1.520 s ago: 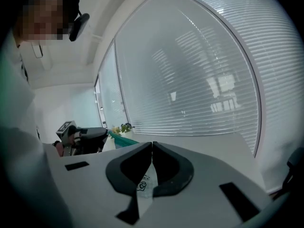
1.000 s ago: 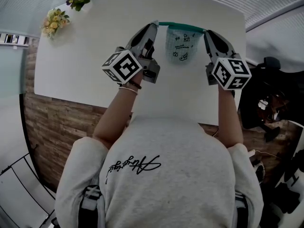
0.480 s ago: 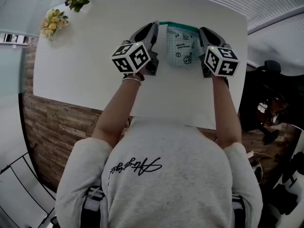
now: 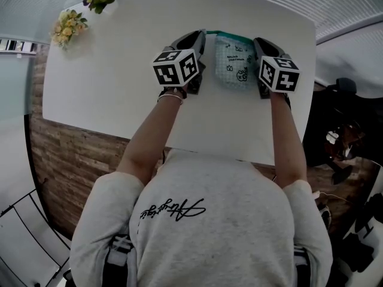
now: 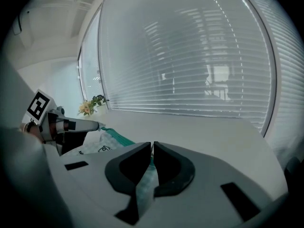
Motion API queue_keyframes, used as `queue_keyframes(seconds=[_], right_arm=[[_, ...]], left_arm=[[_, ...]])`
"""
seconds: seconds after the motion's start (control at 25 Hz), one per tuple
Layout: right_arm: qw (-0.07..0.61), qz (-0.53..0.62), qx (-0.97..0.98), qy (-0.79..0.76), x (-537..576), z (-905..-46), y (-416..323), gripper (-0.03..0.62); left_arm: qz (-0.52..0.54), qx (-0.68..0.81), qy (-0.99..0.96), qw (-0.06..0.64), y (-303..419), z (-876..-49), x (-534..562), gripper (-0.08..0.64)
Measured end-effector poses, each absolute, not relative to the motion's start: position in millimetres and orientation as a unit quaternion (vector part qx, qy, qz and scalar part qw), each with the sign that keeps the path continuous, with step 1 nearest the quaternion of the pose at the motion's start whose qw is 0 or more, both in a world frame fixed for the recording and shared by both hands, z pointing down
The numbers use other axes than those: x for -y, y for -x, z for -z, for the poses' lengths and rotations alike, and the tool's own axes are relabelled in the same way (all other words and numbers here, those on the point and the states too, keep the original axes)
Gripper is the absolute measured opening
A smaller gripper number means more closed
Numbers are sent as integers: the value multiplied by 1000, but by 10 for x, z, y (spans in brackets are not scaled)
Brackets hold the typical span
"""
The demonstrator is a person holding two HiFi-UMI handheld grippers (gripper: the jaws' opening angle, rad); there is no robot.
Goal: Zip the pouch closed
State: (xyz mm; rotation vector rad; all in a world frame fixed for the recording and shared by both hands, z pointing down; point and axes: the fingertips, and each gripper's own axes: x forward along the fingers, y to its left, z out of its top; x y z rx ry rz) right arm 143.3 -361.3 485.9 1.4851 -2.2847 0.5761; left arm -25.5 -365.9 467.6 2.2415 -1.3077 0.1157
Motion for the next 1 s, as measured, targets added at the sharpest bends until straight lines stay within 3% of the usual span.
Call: queue_keyframes(seconds=[0.28,0.56,1.0], right_arm=[[170,-201,800,-539,3669,-4888,-1414,33],[145,-191,807,-540,3567,-4694,-1452,71],[50,-156,849,-503,3071,-4010,-1289,81]], left_arm=[[-57,501,-823,260,378,-4744,3728,53],[-65,505,-826,240,331,-4644,3613,173],[-38,489,-859,143,244,-4055,3173,173]])
